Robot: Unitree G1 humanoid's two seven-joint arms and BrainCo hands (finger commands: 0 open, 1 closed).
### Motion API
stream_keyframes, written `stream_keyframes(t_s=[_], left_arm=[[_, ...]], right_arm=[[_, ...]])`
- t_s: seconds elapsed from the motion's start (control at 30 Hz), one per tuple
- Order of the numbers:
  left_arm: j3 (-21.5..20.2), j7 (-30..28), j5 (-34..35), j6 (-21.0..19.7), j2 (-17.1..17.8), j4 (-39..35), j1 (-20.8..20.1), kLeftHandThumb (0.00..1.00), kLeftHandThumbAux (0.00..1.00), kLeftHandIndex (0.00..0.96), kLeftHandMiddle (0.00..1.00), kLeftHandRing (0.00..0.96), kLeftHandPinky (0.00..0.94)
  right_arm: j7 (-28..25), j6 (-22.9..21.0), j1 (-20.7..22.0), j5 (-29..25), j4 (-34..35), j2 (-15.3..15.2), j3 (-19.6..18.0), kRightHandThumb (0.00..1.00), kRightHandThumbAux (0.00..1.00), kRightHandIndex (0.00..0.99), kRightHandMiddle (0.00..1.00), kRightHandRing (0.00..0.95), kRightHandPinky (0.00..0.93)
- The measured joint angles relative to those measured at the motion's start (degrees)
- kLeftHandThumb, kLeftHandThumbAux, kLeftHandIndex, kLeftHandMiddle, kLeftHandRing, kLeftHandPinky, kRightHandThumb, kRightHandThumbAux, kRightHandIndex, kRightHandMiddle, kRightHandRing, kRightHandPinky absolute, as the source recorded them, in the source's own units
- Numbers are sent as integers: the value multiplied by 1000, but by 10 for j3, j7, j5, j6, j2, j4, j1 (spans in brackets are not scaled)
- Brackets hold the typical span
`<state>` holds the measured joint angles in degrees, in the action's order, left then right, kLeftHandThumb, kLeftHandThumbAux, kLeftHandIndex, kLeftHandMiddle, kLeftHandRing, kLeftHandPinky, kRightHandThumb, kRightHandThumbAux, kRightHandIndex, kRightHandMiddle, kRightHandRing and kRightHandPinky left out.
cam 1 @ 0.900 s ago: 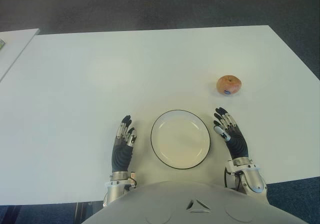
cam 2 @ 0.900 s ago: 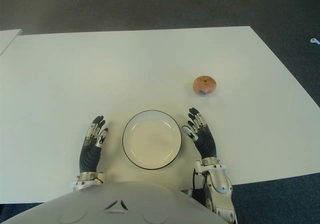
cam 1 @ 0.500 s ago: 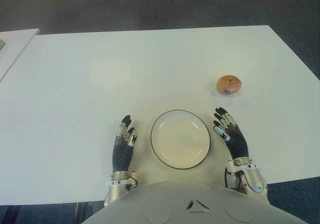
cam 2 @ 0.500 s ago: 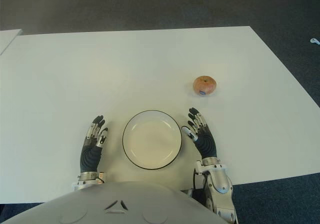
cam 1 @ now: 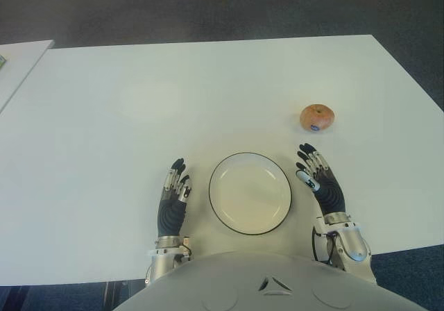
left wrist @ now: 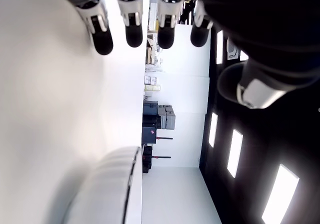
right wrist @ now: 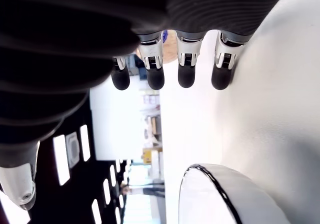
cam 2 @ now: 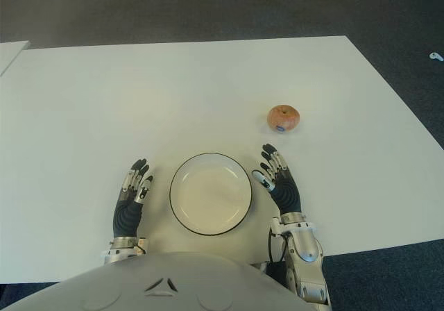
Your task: Put the apples into the plate.
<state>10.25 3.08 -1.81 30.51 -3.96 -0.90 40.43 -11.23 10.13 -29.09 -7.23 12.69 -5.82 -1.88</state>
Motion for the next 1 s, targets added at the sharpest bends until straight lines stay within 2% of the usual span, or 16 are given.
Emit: stream_keyframes(t_s=[0.23, 0.33, 0.47, 0.67, 0.83, 1.0], left_arm=[[-1, -10, 8, 5, 1, 6, -5, 8, 441, 0, 0, 0, 0], [-1, -10, 10, 7, 0, 10, -6, 10, 445, 0, 0, 0, 0], [-2, -10, 9, 16, 0, 16, -9, 16, 447, 0, 0, 0, 0], [-2, -10, 9, 17, -2, 19, -12, 23, 448, 0, 0, 0, 0], [-2, -10, 10, 12, -2, 17, -12, 22, 449, 0, 0, 0, 0], [-3, -10, 6, 10, -2, 18, -12, 22, 445, 0, 0, 0, 0]], right_arm=[[2, -9, 55, -1, 5, -13, -19, 106, 628, 0, 0, 0, 0], [14, -8, 79, 18, 9, -19, -22, 147, 628, 0, 0, 0, 0], [44, 18, 109, 63, 5, -21, -24, 222, 609, 0, 0, 0, 0], [97, 98, 165, 177, -21, -45, -21, 333, 540, 28, 0, 0, 17], [156, 161, 208, 296, -63, -101, -22, 379, 485, 61, 0, 0, 6], [197, 167, 265, 408, -128, -169, -19, 378, 458, 74, 0, 0, 0]])
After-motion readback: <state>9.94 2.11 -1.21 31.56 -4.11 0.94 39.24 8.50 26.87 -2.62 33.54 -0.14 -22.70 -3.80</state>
